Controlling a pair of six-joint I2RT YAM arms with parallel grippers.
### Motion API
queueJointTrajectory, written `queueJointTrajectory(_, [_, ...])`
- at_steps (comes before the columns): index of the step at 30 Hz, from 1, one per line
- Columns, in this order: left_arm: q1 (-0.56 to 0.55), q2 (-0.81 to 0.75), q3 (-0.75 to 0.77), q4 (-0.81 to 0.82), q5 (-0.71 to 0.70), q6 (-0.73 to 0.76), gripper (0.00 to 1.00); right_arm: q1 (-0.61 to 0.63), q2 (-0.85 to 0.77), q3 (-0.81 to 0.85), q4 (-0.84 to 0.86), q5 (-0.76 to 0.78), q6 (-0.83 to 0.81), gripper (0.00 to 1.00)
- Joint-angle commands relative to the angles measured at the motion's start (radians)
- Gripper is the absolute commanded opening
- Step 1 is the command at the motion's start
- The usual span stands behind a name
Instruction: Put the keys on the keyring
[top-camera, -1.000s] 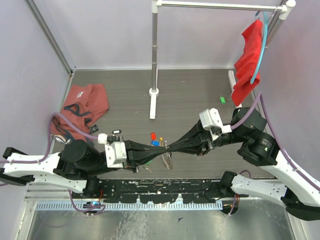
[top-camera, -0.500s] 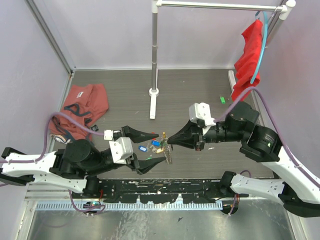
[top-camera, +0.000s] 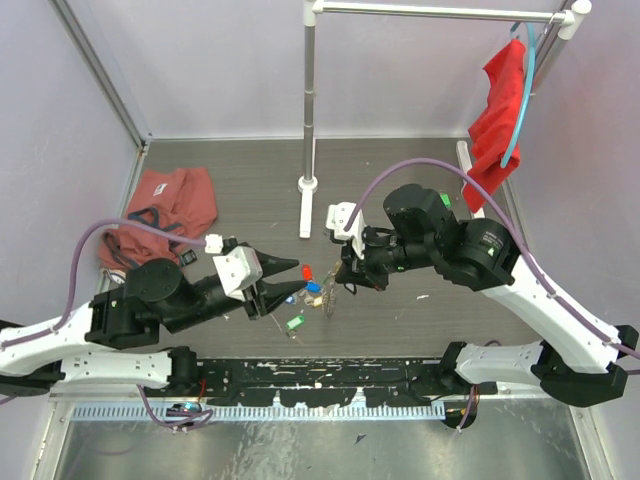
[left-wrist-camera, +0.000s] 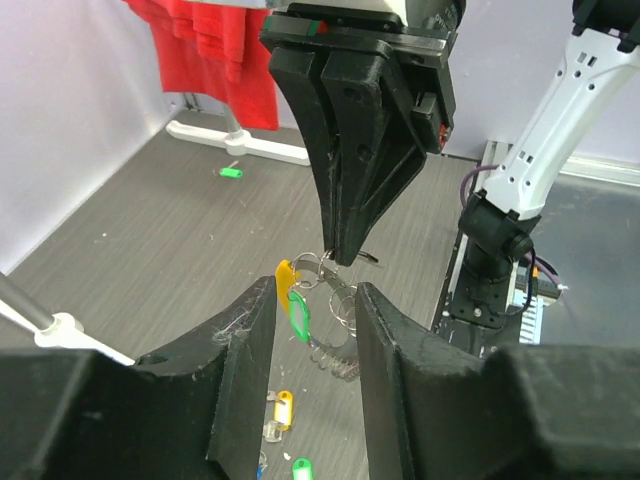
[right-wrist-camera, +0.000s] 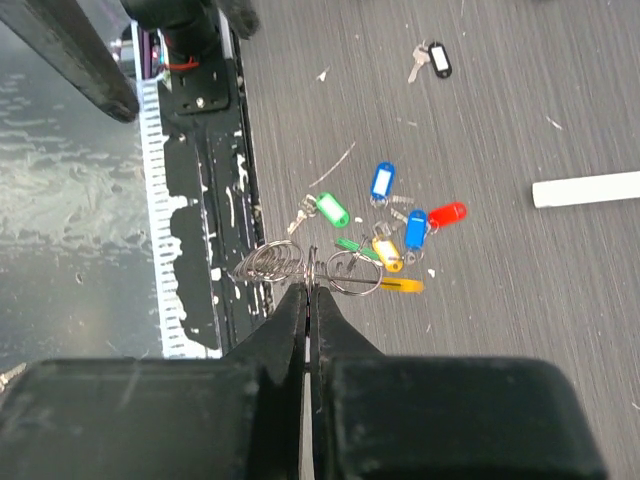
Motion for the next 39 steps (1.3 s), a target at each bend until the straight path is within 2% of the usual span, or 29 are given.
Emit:
queueJointTrajectory(1, [0.103,0.012,-0.013,-0.005,0.179,-0.049,0.44,0.033,-0.005,0.088,-0.057,0.038,-0.025,0.01])
queueJointTrajectory(8, [0.386,0.042,-0.072,0.125,0.602,-0.180,0.47,0.082,-0.013,0.072,-0.027,0.057,0.001,0.01])
queueJointTrajectory(16, [0.417,0.108,-0.034,0.161,0.839,-0.184,0.44,0.088,-0.023,0.049,0.004,0.046,-0.001,0.01])
queueJointTrajectory(21, [0.418,0.120,-0.022,0.135,0.909,-0.176,0.42,0.088,-0.034,0.043,0.019,0.050,-0.007,0.01])
queueJointTrajectory(26, [0.417,0.137,-0.012,0.107,0.894,-0.158,0.39,0.087,-0.047,0.033,0.041,0.017,-0.013,0.01])
queueJointTrajectory(39, [0.417,0.179,0.016,0.094,0.878,-0.145,0.43,0.088,-0.051,0.018,0.065,-0.038,-0.022,0.01])
